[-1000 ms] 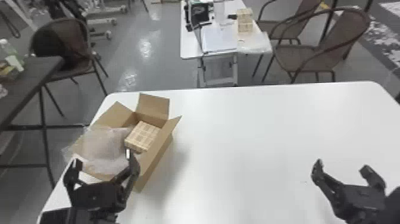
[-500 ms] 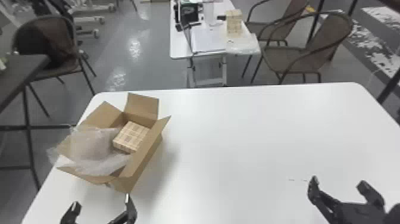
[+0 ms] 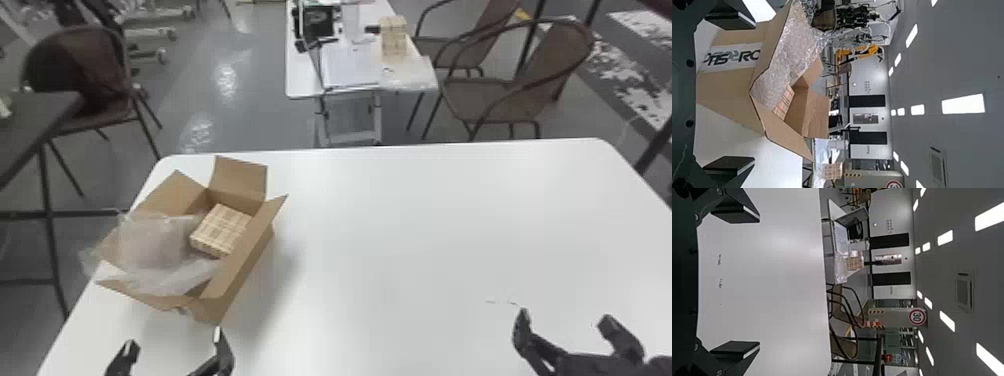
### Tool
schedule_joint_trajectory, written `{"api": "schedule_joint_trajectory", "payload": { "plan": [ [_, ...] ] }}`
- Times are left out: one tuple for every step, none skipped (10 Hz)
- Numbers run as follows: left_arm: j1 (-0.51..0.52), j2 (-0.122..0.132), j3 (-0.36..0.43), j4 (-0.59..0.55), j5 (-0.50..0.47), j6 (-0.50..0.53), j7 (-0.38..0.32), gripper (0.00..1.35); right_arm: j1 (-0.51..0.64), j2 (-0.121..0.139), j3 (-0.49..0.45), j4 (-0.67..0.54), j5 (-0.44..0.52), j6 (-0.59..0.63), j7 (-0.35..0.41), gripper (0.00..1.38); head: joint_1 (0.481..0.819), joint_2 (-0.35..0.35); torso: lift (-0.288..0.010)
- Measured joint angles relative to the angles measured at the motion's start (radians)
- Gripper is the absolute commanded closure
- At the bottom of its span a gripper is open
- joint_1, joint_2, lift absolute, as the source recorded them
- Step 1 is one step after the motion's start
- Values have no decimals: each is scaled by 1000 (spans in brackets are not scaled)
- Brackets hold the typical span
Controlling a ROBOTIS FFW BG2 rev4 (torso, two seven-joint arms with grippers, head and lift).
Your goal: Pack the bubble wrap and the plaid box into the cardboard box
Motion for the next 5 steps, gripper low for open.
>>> {"api": "schedule_joint_trajectory", "payload": {
  "plan": [
    [-2, 0, 0, 0, -1, 0, 0, 98, -1, 0, 0, 0, 2, 0, 0, 160, 695, 103, -99],
    [-5, 0, 1, 0, -7, -3, 0, 98, -1, 1, 0, 0, 3, -1, -1, 160, 695, 102, -99],
    [-9, 0, 4, 0, -15, -7, 0, 98, -1, 4, 0, 0, 4, -2, -3, 160, 695, 103, -99],
    [-15, 2, 4, 0, -20, -9, 0, 98, -2, 13, 1, 2, 11, -5, -6, 160, 695, 102, -99],
    [-19, 12, 4, 0, -18, -8, -1, 98, -5, 24, 1, 3, 26, -13, -4, 160, 695, 105, -99]
  ]
}}
